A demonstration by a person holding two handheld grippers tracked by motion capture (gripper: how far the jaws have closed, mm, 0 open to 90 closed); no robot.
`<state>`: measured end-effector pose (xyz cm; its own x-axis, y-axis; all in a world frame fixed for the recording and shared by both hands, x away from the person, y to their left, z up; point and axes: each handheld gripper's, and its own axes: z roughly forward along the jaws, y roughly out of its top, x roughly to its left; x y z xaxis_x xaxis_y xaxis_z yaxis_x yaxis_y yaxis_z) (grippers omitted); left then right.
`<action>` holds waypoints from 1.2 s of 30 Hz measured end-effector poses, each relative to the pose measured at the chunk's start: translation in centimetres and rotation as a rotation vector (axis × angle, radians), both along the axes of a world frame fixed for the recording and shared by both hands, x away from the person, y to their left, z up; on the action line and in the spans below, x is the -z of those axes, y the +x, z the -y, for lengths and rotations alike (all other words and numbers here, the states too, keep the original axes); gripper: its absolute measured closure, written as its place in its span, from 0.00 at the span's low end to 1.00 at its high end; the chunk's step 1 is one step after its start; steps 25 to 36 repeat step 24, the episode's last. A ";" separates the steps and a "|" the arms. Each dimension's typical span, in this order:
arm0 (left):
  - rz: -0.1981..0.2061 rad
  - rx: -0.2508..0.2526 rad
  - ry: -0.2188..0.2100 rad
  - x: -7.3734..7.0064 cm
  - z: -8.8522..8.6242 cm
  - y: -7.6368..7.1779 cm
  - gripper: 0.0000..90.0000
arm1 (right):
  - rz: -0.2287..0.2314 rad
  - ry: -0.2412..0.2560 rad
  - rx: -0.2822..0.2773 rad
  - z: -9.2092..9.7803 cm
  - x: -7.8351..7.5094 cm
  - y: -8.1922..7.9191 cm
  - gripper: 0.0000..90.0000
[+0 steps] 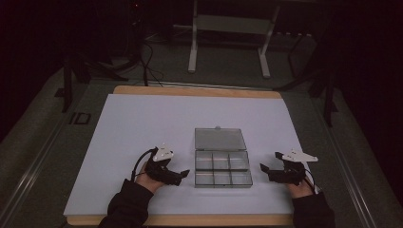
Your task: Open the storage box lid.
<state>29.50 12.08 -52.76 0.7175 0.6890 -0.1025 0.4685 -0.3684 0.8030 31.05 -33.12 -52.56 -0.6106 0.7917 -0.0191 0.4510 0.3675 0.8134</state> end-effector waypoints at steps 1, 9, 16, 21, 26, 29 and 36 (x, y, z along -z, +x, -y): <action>0.000 -0.006 0.002 0.1 -0.2 -0.1 0.04 | -0.005 0.000 0.004 0.0 0.1 -0.2 0.19; 0.008 -0.044 0.012 1.1 -1.1 -0.9 0.04 | 0.022 0.007 0.023 0.8 0.3 -1.4 0.18; 0.021 -0.055 0.001 1.1 -1.2 -1.0 0.04 | 0.042 -0.004 0.044 1.3 0.5 -2.0 0.18; 0.042 -0.056 -0.011 1.1 -1.4 -1.3 0.04 | 0.045 -0.002 0.060 1.4 0.6 -2.1 0.19; 0.041 -0.047 -0.001 1.1 -1.2 -1.3 0.04 | 0.051 -0.006 0.066 1.3 0.6 -2.1 0.19; 0.041 -0.047 -0.001 1.1 -1.2 -1.3 0.04 | 0.051 -0.006 0.066 1.3 0.6 -2.1 0.19; 0.041 -0.047 -0.001 1.1 -1.2 -1.3 0.04 | 0.051 -0.006 0.066 1.3 0.6 -2.1 0.19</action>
